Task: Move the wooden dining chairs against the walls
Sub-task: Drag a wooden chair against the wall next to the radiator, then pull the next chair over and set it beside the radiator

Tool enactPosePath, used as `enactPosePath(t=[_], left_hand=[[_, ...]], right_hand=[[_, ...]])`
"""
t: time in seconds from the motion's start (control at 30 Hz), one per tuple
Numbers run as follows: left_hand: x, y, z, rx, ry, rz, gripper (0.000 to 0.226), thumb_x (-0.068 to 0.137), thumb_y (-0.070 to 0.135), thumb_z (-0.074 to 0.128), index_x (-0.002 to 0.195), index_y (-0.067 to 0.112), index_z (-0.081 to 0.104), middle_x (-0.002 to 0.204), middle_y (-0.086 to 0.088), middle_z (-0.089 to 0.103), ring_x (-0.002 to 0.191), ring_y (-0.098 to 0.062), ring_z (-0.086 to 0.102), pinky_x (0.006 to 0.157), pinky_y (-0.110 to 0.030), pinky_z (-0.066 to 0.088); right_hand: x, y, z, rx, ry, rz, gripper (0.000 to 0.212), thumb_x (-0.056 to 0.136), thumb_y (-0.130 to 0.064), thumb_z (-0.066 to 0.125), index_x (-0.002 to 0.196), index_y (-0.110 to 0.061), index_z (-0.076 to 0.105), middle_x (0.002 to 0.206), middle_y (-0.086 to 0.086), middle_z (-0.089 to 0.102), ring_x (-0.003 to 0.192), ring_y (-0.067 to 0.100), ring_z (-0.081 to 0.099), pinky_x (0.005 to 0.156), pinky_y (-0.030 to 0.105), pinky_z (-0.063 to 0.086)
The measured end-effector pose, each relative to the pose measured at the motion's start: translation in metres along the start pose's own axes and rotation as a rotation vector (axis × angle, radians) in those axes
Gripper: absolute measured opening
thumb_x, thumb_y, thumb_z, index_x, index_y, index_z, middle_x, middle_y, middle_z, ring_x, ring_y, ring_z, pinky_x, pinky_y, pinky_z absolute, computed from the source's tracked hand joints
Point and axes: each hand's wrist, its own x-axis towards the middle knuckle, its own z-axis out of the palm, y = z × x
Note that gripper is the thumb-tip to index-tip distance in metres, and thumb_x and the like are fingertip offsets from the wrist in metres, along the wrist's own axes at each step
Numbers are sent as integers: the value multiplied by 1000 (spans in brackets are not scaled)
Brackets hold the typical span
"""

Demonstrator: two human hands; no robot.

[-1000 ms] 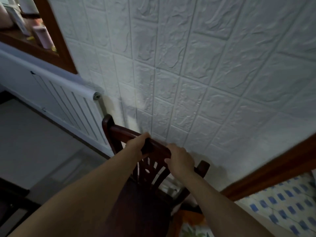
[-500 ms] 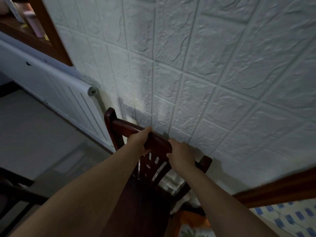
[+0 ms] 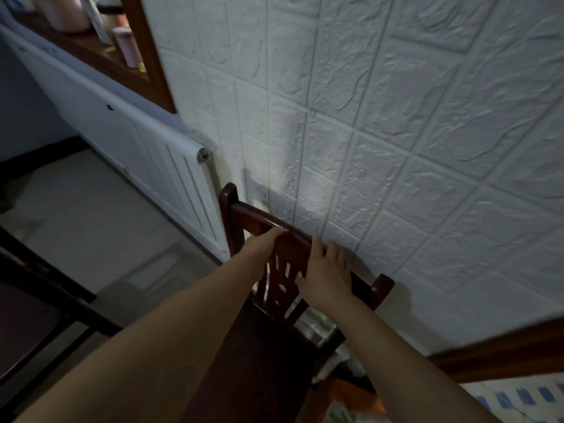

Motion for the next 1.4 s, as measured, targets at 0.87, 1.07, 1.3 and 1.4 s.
enactPosePath(t=[0.87, 1.07, 1.3, 1.4], left_hand=[[-149, -21, -403, 129, 181, 93, 60, 92, 38, 54, 144, 13, 36, 147, -9, 41, 129, -23, 42, 104, -39, 32], [-172, -45, -518, 59, 230, 67, 66, 94, 37, 51, 149, 12, 27, 152, -11, 37, 138, -25, 36, 113, -45, 23], [-168, -44, -597, -40, 311, 89, 63, 94, 36, 51, 148, 12, 27, 151, -14, 36, 138, -28, 37, 114, -48, 21], [-150, -30, -616, -63, 334, 87, 63, 92, 37, 53, 146, 12, 31, 149, -15, 39, 136, -28, 40, 113, -49, 21]], right_hand=[[-123, -337, 74, 37, -129, -388, 76, 88, -30, 60, 146, -12, 14, 146, 16, 24, 131, 33, 29, 105, 41, 34], [-150, -431, 119, -28, -222, -491, 72, 89, -28, 60, 144, -10, 18, 144, 19, 25, 130, 34, 31, 104, 37, 35], [-147, -524, 142, 9, -244, -588, 84, 87, -26, 63, 149, -15, 7, 149, 17, 20, 136, 32, 25, 109, 39, 32], [-128, -550, 149, 28, -233, -604, 84, 87, -26, 63, 149, -15, 7, 151, 16, 17, 139, 32, 23, 111, 39, 29]])
